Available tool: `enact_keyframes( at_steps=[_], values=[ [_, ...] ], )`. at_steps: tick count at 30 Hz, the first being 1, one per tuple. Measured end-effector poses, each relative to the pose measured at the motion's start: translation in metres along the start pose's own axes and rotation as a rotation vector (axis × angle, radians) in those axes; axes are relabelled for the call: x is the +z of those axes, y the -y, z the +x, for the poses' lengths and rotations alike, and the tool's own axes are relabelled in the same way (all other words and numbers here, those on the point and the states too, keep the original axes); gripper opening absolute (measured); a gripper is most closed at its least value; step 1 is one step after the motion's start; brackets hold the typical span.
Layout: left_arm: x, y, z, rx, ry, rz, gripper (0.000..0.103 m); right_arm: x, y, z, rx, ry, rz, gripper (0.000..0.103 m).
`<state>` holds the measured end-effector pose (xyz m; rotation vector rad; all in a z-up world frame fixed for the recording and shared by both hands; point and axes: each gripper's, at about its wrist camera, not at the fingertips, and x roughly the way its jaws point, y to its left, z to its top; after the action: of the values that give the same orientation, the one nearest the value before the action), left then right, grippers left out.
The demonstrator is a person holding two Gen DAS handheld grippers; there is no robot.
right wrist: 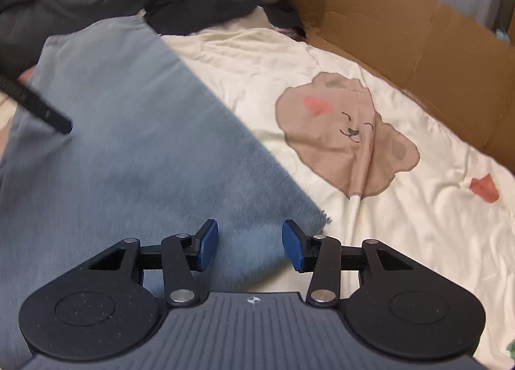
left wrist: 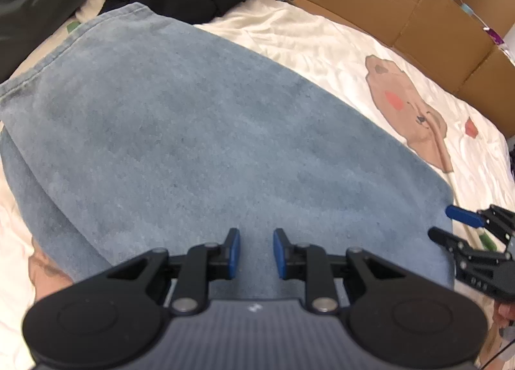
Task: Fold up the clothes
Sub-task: 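Push the folded jeans bundle with the right gripper to square it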
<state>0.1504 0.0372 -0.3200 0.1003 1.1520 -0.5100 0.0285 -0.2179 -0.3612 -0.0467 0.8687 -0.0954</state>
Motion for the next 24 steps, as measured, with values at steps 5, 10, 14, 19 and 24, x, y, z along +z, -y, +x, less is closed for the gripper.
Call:
enact_keyframes(
  at_steps=[5, 10, 14, 19, 24],
  values=[
    [0.000, 0.000, 0.000, -0.001, -0.001, 0.004, 0.024, -0.008, -0.003, -0.014, 0.008, -0.006, 0.037, 0.050],
    [-0.001, 0.000, -0.001, 0.000, -0.006, 0.010, 0.024, -0.018, -0.021, -0.026, 0.024, 0.004, -0.019, 0.050],
    [-0.008, 0.002, -0.007, -0.010, -0.022, 0.039, 0.024, -0.026, -0.028, -0.037, 0.065, 0.000, -0.013, 0.049],
    [-0.017, 0.009, -0.013, -0.026, -0.032, 0.077, 0.024, -0.036, -0.046, -0.051, 0.123, -0.020, -0.022, 0.047],
    [-0.023, 0.015, -0.016, -0.032, -0.047, 0.102, 0.024, -0.049, -0.062, -0.064, 0.187, -0.055, -0.006, 0.045]
  ],
)
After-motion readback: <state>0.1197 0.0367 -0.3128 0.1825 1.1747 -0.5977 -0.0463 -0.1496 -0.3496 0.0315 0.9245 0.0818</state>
